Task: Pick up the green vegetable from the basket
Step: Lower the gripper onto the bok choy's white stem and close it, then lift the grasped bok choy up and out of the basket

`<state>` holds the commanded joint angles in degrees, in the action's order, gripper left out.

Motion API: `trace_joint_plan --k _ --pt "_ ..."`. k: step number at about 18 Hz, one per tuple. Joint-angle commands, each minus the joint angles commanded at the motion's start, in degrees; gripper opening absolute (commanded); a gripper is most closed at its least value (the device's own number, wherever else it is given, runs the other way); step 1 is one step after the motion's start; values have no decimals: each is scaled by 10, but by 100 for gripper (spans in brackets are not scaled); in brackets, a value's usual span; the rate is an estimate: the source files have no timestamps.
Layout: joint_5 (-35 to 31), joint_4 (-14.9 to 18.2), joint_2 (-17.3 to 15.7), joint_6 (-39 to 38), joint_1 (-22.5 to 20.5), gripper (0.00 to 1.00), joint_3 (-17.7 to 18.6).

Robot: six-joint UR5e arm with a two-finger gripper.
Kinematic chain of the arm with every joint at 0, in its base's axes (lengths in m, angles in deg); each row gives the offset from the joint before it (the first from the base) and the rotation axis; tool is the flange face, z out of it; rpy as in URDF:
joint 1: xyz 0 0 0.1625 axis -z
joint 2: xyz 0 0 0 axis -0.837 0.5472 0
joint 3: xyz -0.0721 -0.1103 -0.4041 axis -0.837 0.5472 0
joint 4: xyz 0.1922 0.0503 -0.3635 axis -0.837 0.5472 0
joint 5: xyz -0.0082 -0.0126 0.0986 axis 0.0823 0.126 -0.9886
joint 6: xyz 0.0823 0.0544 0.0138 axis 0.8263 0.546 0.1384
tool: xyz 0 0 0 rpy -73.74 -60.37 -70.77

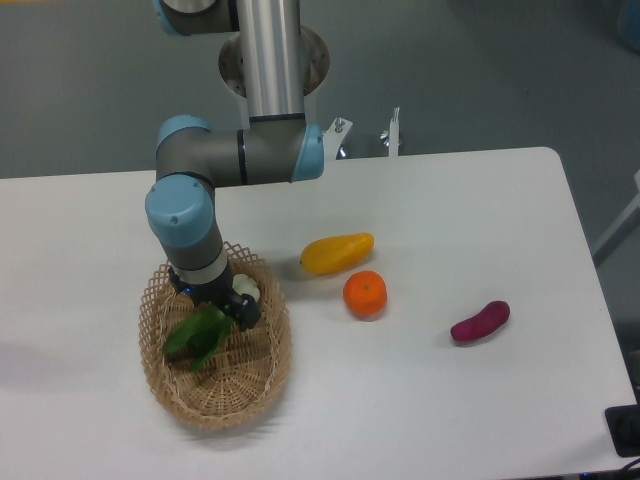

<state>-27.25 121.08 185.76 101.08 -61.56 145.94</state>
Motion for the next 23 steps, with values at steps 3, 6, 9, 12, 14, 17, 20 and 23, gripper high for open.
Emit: trace_joint_plan --k 3,6,9,12,14,17,20,23 --pt "-19 -11 4 4 4 53 0" --pt "-19 -10 4 4 4 39 0" --pt "-19 -11 3 13 4 38 -1" --pt "-19 -11 1 17 4 38 -2" --pt "-19 -11 -3 18 4 38 -2" --pt "-18 -11 -13 22 4 38 -6" --pt "-12 -4 -36 61 -1 38 -13" --pt "-12 4 -53 80 -18 38 -36"
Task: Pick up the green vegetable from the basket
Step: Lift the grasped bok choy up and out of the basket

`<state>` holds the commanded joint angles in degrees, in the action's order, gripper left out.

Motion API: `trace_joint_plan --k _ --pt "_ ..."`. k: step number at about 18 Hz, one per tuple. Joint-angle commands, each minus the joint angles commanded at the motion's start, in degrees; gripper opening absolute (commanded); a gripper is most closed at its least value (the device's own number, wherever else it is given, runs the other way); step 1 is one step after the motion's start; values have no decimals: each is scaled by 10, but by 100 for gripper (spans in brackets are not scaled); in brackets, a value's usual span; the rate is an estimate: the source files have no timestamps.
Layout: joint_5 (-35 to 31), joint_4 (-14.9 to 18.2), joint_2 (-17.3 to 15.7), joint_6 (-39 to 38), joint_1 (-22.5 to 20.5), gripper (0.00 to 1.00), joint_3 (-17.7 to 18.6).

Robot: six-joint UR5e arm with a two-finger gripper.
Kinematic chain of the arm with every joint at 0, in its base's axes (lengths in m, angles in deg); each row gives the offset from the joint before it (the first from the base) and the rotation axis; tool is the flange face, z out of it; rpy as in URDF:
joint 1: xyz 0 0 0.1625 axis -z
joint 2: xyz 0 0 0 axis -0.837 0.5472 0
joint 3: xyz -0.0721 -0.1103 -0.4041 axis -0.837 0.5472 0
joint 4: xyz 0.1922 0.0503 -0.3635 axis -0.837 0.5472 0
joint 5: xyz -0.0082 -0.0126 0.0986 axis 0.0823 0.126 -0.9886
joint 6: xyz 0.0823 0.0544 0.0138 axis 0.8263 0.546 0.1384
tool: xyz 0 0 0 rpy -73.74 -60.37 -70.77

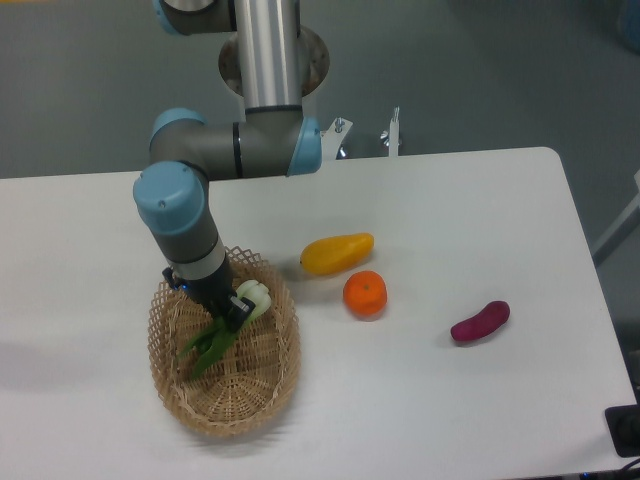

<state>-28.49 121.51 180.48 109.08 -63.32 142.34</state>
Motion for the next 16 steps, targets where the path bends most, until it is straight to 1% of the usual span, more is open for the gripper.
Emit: trace_joint_plan --k 2,4,8,9,11,13,16 --pt "1 10 -3 2 -17 38 -18" --pt "12 36 -18 19 -39 38 -38" --pt "31 81 -25 58 -89 38 -69" --pt "34 90 -32 72 -103 38 -71" --pt "41 102 -33 106 -130 38 -72" --pt "45 111 -42 133 -158 38 -70" --pt "46 135 -47 186 -199 38 -70"
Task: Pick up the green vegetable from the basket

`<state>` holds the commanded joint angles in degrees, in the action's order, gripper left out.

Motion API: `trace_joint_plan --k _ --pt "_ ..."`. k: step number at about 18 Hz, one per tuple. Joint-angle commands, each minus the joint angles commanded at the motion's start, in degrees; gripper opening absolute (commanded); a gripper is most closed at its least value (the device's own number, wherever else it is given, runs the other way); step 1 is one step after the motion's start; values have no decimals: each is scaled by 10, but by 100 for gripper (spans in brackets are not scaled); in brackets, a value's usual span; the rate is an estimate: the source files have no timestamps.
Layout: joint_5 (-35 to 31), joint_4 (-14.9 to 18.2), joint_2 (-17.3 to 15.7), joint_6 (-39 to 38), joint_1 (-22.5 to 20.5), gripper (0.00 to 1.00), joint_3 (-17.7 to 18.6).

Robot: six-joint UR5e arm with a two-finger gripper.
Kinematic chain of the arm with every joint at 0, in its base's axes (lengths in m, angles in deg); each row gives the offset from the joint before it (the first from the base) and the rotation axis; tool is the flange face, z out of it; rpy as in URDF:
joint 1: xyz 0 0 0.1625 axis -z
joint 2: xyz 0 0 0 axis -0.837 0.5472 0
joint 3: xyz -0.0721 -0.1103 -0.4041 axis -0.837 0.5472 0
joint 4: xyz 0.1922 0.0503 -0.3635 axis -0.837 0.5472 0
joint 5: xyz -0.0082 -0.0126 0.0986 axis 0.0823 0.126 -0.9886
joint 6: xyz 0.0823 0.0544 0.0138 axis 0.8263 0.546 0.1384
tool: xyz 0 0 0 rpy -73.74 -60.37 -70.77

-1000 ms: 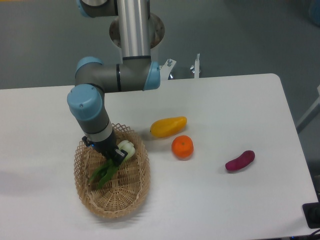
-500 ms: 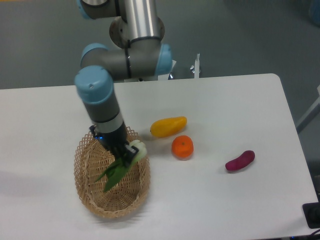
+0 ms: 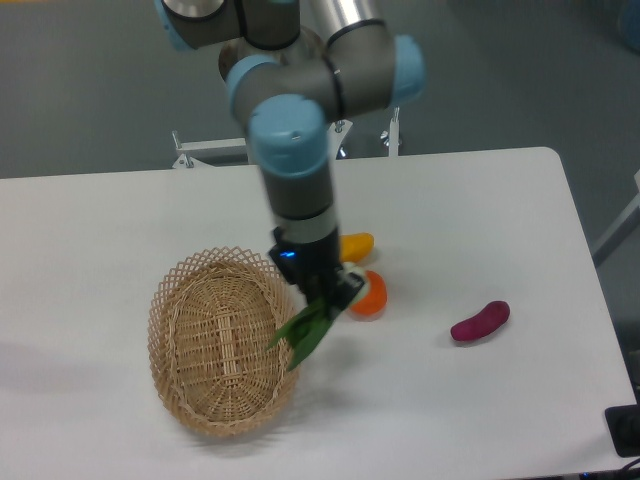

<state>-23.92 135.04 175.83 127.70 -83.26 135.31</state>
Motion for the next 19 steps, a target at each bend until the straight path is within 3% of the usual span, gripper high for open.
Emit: trace_joint_plan --k 8,19 --pt "5 11 -11 90 -50 38 4" --pt "6 10 -11 91 -50 38 4"
